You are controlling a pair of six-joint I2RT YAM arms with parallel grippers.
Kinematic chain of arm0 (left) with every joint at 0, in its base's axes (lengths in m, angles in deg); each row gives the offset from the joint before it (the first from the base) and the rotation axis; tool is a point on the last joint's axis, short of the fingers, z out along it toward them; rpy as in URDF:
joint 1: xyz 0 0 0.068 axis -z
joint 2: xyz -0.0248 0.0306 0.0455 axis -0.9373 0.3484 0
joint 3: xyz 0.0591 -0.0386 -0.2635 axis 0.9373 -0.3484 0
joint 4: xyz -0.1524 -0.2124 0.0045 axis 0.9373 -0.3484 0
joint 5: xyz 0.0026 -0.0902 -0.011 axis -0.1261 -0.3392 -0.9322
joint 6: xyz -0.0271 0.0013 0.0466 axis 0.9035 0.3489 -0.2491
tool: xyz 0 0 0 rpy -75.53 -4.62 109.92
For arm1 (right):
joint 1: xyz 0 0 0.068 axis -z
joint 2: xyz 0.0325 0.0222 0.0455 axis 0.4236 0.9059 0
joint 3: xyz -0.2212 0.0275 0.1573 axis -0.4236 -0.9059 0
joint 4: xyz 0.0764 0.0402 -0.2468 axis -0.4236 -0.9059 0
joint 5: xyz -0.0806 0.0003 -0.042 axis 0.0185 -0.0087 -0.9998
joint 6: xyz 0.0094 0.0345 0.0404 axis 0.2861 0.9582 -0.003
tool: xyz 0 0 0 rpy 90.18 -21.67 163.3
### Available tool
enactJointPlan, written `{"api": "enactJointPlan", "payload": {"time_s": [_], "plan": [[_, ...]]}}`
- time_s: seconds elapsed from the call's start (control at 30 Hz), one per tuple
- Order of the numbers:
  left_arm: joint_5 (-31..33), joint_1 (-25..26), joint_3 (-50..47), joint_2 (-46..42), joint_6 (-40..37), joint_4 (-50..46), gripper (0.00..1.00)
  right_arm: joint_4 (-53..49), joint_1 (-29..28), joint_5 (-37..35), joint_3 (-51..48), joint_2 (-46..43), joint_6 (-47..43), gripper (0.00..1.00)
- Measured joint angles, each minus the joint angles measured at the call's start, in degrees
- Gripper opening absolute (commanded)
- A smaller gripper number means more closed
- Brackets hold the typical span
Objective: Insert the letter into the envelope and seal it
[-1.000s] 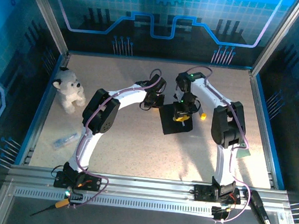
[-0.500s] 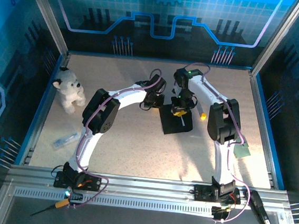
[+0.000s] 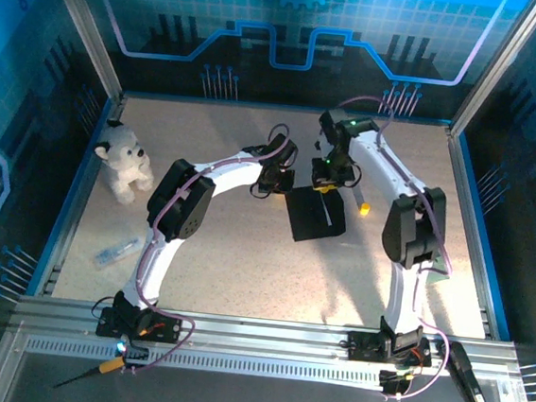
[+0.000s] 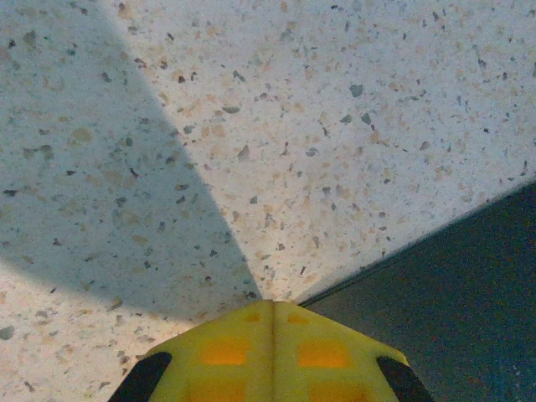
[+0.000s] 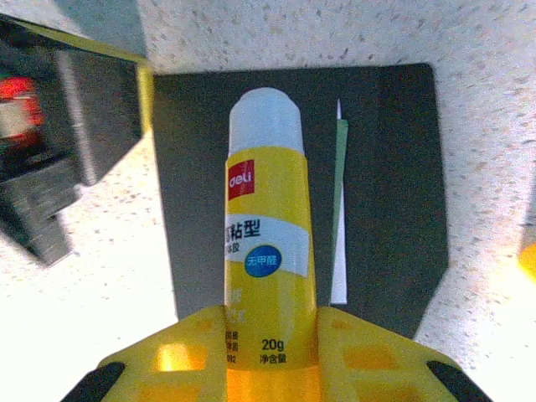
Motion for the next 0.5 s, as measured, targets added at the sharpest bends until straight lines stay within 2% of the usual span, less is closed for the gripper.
{"api": "enactJointPlan", "payload": {"time_s": [0.2, 0.5], "plan": [[0.0, 0.0, 0.0, 0.0, -0.5, 0.0, 0.00, -5.0, 0.2, 0.3, -0.2, -3.6, -1.9, 0.01], [0.0, 0.0, -0.4, -0.3, -1.1, 0.2, 0.00, -8.7, 0.3, 1.5, -10.0, -3.8, -4.0, 0.01]]}}
